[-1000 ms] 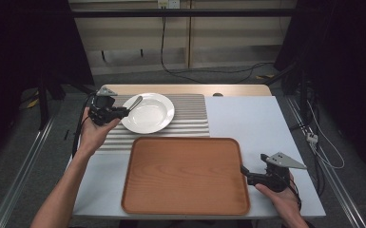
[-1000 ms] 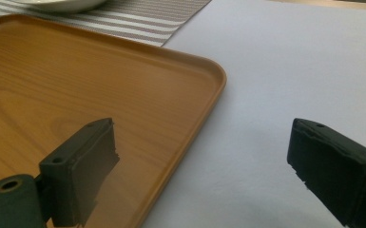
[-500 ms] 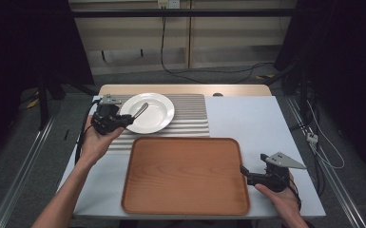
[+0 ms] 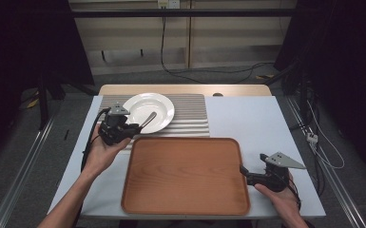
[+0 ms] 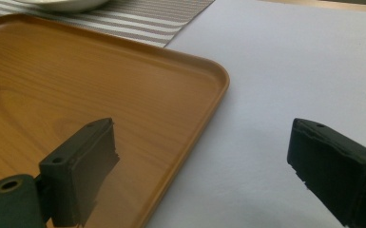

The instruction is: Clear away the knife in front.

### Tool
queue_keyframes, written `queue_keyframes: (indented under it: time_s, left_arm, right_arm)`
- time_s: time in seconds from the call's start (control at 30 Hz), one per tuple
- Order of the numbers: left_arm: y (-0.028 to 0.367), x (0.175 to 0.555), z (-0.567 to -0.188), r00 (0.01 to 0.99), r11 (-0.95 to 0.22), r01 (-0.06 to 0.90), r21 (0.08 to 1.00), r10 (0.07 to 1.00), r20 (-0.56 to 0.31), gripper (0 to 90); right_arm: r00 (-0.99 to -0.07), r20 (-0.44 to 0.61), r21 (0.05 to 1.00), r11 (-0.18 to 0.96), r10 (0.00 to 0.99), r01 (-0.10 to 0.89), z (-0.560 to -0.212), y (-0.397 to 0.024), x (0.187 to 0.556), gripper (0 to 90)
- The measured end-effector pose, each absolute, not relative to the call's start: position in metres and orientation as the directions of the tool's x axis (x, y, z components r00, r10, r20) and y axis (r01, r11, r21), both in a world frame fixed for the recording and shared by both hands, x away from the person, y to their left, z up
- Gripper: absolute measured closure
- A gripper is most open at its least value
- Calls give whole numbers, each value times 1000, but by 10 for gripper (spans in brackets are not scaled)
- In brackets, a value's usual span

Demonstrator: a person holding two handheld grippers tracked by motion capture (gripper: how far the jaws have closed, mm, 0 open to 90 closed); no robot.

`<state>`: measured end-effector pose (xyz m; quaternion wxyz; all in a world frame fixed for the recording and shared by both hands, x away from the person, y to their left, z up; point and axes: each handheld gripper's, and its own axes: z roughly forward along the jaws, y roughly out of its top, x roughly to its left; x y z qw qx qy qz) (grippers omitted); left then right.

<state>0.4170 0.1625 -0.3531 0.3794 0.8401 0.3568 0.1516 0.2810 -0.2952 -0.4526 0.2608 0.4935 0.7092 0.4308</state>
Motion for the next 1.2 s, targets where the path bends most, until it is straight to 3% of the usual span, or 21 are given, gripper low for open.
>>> queue_keyframes:
  time_s: [0.67, 1.2]
  left_arm:
    - [129, 394, -367, 749, -499, 467, 730, 662, -26, 799]
    - [105, 375, -397, 776, -568, 490, 661, 629, -34, 799]
  right_arm:
    - [-377, 58, 866, 142, 924, 480, -453, -295, 281, 90]
    - [-378, 55, 865, 145, 924, 480, -453, -294, 281, 90]
